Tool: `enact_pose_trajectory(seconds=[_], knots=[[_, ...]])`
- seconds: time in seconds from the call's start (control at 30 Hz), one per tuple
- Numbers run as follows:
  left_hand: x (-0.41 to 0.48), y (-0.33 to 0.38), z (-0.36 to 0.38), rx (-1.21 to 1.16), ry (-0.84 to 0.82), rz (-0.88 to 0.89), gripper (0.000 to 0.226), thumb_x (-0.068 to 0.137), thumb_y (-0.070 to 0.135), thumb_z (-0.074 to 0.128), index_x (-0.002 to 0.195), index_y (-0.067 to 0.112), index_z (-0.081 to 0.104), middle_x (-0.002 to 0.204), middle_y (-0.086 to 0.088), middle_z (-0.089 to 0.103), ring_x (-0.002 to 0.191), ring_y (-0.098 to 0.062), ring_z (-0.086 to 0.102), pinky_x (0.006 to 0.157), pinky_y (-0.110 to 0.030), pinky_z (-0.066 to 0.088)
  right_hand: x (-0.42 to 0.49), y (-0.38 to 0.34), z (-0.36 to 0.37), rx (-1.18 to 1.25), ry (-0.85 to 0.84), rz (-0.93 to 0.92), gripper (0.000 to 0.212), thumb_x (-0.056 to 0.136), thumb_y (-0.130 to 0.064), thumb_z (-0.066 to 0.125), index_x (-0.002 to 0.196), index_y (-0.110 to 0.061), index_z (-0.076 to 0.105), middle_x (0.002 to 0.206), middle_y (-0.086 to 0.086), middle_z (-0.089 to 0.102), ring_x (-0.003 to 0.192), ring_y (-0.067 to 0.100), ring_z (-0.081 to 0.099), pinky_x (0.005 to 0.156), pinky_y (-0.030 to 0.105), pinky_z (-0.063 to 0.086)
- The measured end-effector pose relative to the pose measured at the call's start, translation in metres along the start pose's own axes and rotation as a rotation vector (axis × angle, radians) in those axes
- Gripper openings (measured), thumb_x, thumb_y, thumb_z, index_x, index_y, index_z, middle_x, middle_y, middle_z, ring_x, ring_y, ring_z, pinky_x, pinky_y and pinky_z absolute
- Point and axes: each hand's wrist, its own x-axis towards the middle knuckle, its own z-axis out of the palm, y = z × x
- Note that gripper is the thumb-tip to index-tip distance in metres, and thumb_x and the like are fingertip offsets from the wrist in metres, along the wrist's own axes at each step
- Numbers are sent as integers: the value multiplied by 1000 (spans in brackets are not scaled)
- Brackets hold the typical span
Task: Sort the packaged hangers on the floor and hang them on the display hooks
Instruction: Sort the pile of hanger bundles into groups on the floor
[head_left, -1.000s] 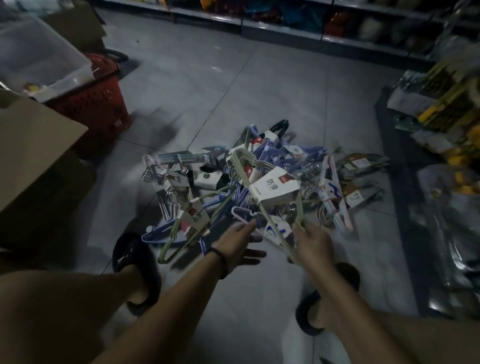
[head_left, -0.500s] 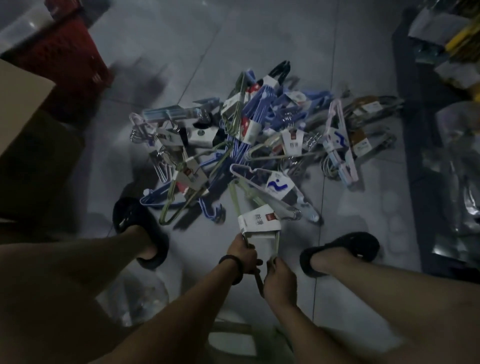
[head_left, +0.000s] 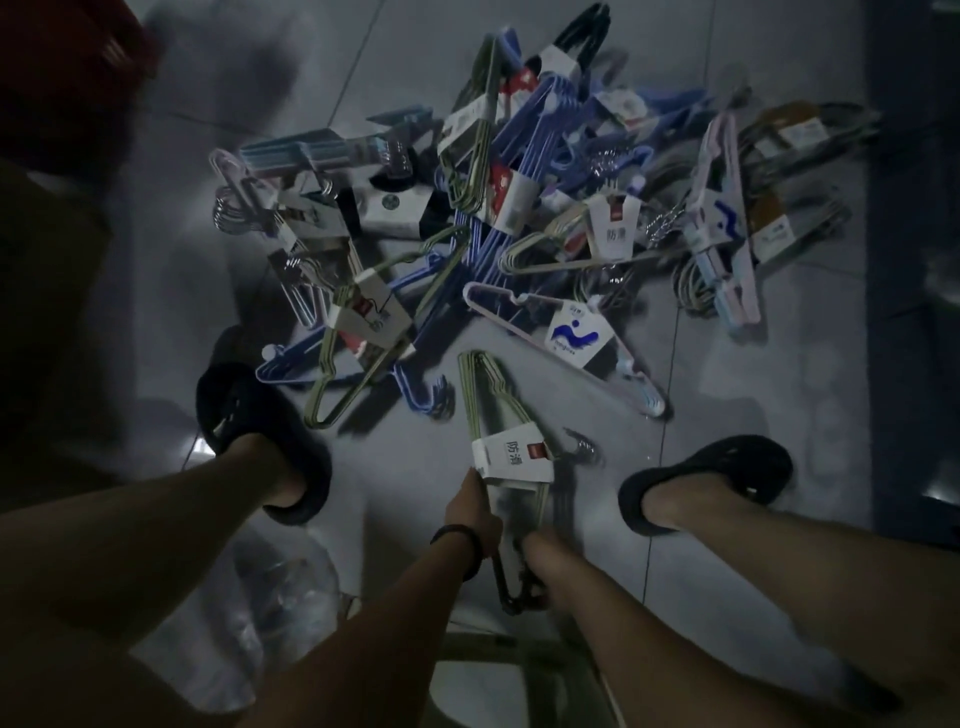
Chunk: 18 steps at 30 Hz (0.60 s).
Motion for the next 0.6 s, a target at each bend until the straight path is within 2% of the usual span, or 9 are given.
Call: enact_pose_trajectory(seconds=[0.07, 0.13, 0.23, 0.3, 0.4, 0.43, 0.5, 0.6], knots=[[9, -5, -14, 49, 57, -21, 62, 95, 18, 66, 152, 21, 42, 142, -12, 59, 127, -30, 58, 107, -40, 50, 4, 0, -3, 98, -94, 46, 28, 106, -27, 44, 118, -6, 60, 107, 17, 65, 92, 32, 63, 74, 41, 59], [18, 4, -45, 45, 126, -50, 57, 94, 24, 70, 147, 16, 49, 143, -14, 58, 128, -31, 58, 109, -39, 48, 8, -10, -10, 95, -78, -17, 30, 104, -23, 48, 122, -5, 63, 100, 17, 66, 84, 30, 63, 66, 35, 55], [34, 27, -114, 10, 411, -30, 48, 90, 19, 69, 135, 12, 56, 136, -16, 61, 122, -36, 59, 106, -43, 50, 2, -44, -25, -10, 2, -137, 30, 101, -26, 48, 123, -10, 60, 103, 20, 69, 84, 35, 70, 70, 43, 62], [41, 44, -161, -39, 590, -25, 52, 87, 26, 73, 133, 12, 53, 135, -16, 59, 121, -38, 59, 104, -47, 51, -8, -73, -35, -198, 49, -206, 31, 99, -30, 48, 122, -12, 59, 100, 19, 70, 81, 36, 72, 69, 45, 62], [52, 65, -216, -13, 717, -39, 64, 89, 30, 73, 141, 10, 41, 144, -20, 46, 127, -44, 52, 107, -52, 47, -11, -114, -44, -460, 221, -404, 33, 91, -37, 53, 108, -14, 69, 100, 12, 75, 85, 33, 72, 77, 44, 64], [57, 67, -229, 8, 734, -25, 65, 91, 34, 72, 142, 9, 40, 146, -21, 43, 128, -45, 50, 107, -52, 47, -17, -126, -42, -474, 243, -470, 32, 88, -37, 53, 104, -15, 70, 99, 11, 75, 86, 32, 72, 79, 45, 64], [69, 69, -245, 16, 703, 21, 69, 91, 42, 72, 143, 8, 41, 145, -20, 45, 127, -42, 52, 106, -51, 48, -29, -148, -33, -348, 167, -548, 24, 95, -35, 52, 101, -18, 68, 100, 11, 74, 87, 32, 73, 78, 44, 64], [94, 66, -246, -132, 497, 120, 63, 88, 26, 77, 141, 12, 46, 132, -14, 59, 122, -36, 60, 104, -51, 52, -53, -175, -17, -164, 35, -608, 17, 102, -26, 54, 99, -16, 68, 97, 12, 73, 84, 29, 72, 71, 38, 57]])
